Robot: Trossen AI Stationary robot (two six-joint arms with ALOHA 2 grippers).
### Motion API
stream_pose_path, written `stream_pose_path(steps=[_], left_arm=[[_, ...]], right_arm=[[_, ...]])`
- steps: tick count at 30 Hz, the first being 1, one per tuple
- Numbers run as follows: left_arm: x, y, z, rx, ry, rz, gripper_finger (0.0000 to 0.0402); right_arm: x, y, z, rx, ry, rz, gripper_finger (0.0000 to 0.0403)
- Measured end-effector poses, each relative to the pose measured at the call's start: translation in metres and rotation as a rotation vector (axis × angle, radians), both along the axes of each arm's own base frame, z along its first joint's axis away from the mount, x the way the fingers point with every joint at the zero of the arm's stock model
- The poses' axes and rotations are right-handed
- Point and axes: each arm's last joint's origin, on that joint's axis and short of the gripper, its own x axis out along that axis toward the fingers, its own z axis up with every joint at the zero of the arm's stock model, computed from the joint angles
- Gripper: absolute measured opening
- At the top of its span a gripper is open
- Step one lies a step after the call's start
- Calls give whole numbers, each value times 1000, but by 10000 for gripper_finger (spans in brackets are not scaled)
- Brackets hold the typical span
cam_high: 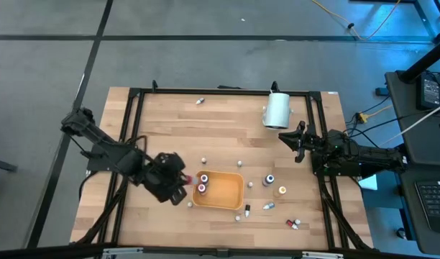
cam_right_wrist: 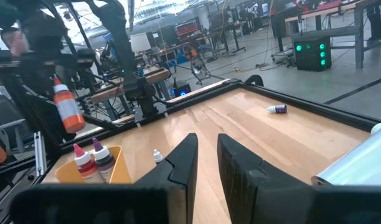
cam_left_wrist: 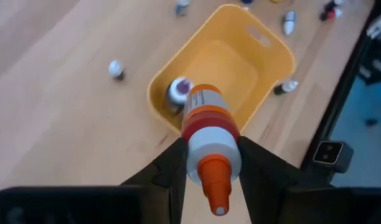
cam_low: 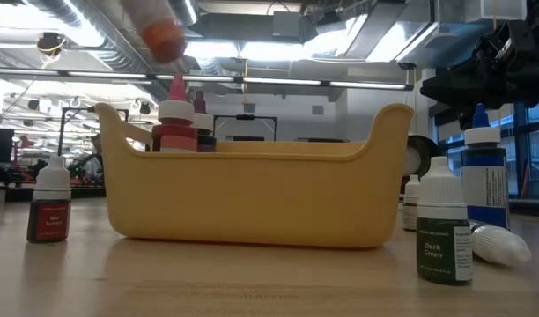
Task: Pick & Place food coloring
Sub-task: Put the large orange food coloring bottle in the yellow bin
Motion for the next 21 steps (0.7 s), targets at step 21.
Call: stream_pose_path(steps=[21], left_arm=[[98, -40, -28, 10, 466, -284, 114]], right_arm=[[0, 0, 0, 0, 0, 1, 65]])
